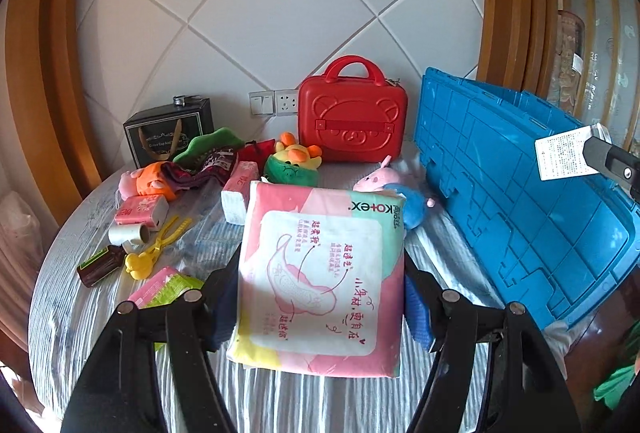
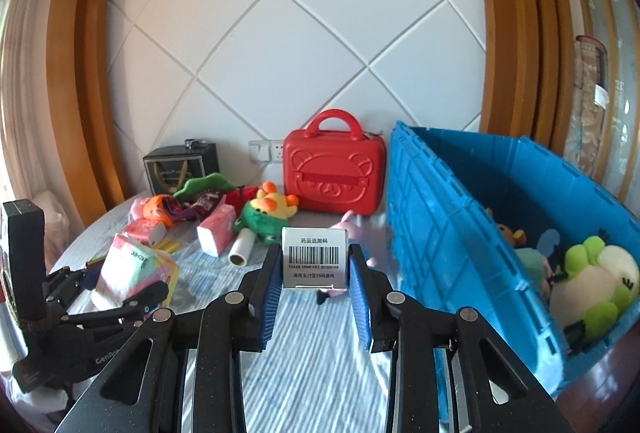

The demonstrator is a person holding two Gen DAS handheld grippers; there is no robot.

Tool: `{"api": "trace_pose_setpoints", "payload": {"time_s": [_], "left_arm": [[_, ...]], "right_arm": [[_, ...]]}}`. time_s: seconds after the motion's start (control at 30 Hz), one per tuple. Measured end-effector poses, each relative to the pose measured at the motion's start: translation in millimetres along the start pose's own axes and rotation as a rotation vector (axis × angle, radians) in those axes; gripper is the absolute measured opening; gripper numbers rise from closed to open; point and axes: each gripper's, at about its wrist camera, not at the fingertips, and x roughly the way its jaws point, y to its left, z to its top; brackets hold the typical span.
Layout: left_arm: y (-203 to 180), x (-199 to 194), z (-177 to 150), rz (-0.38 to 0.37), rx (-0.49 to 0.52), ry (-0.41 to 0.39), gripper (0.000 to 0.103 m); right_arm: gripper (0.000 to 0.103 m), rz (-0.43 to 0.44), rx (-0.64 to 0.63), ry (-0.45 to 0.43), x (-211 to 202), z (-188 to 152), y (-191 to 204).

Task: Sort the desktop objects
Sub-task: 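Carry the Kotex pack and medicine box over the blue bin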

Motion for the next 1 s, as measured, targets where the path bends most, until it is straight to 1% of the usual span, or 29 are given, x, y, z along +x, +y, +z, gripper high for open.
{"api": "trace_pose_setpoints", "payload": {"time_s": [0.13,0.27,0.37,0.47,0.53,0.6,0.67,0.77,0.87,1.0], "left_arm": [[-26.7,-12.4,14.9,-0.02,0.026,-0.053,0.067],[-66.8,-18.1,28.5,-0.045,0.044,-0.099,0.067],[-108.8,-22.9,39.3,-0.074,0.059,-0.136,0.067],[-158.1,-28.4,49.2,-0.086,0.075,-0.187,0.067],[-192.0,-29.7,56.0,-0.088,0.072,-0.198,0.067],[-225.3,-32.1,61.2,-0.107,0.079,-0.209,0.067],[-257.0,-34.9,64.4,-0.103,0.083,-0.228,0.067],[-296.7,-33.6,67.5,-0.116,0.074,-0.213,0.067],[-330.8,-28.5,68.4,-0.106,0.086,-0.197,0.067],[-360.1,-18.3,69.7,-0.098,0.091,-0.17,0.067]], "right_arm": [[0.031,-0.041,0.025,-0.058,-20.4,9.8,-25.0],[0.031,-0.08,0.042,-0.106,-35.0,16.2,-60.6],[0.031,-0.108,0.046,-0.137,-43.8,19.5,-95.6],[0.031,-0.132,0.041,-0.175,-49.3,22.1,-136.5],[0.031,-0.14,0.038,-0.197,-50.8,21.7,-166.4],[0.031,-0.156,0.037,-0.201,-51.8,21.9,-195.7],[0.031,-0.176,0.03,-0.226,-56.3,21.1,-225.6],[0.031,-0.2,0.009,-0.226,-56.1,20.2,-264.6],[0.031,-0.213,-0.007,-0.219,-55.8,17.1,-295.6],[0.031,-0.199,0.009,-0.212,-51.6,12.8,-329.3]]}}
